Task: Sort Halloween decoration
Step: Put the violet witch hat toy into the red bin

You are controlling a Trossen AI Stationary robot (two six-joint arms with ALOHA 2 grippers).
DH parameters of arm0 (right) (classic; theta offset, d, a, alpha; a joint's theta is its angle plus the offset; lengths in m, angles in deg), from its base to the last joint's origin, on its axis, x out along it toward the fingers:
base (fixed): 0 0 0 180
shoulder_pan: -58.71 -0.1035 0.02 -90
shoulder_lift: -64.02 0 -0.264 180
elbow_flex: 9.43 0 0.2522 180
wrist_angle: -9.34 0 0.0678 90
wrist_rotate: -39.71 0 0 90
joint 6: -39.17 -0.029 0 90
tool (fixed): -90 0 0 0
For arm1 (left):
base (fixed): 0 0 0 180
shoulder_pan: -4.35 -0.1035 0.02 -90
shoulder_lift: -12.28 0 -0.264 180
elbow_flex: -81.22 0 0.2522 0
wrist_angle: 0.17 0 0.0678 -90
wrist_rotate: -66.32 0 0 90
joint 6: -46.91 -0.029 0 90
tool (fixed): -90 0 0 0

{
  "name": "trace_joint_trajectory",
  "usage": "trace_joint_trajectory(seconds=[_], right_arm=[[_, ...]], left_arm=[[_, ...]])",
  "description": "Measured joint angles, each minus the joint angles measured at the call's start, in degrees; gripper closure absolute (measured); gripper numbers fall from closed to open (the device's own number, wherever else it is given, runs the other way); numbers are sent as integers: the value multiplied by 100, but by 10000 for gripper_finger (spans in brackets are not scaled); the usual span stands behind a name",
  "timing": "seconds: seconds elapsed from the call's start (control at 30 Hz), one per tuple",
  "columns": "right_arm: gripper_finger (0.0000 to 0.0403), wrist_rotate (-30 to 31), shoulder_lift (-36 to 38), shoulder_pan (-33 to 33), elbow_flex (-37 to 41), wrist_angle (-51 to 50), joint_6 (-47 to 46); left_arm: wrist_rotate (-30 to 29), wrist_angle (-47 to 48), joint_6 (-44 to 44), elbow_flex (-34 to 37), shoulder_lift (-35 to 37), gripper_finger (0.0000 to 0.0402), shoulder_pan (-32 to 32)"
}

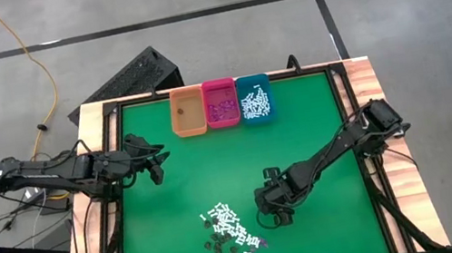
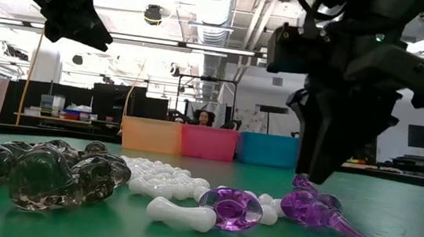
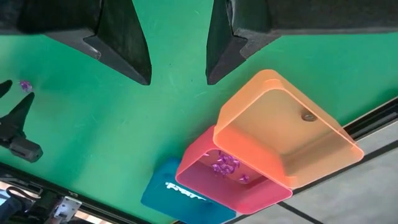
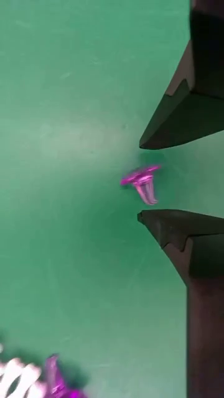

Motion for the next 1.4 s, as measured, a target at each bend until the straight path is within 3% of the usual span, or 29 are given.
trace_joint_trajectory(seconds=[0.43,0.57,0.77,0.97,1.17,1.4], right_arm=[[251,-28,-237,42,-17,211,118],[284,-96,-313,42,-28,268,105],[381,-62,-322,71,-207,83,109],[385,79,-352,239,-381,-31,366],[388,483,-361,923,-808,-9,1283],[388,480,-358,2252,-1515,-25,2746]], left_arm=[[2,11,2,0,-2,258,0],[2,21,2,0,0,258,0],[2,22,2,0,0,258,0],[2,21,2,0,0,258,0],[2,17,2,0,0,258,1],[4,17,2,0,0,258,1]])
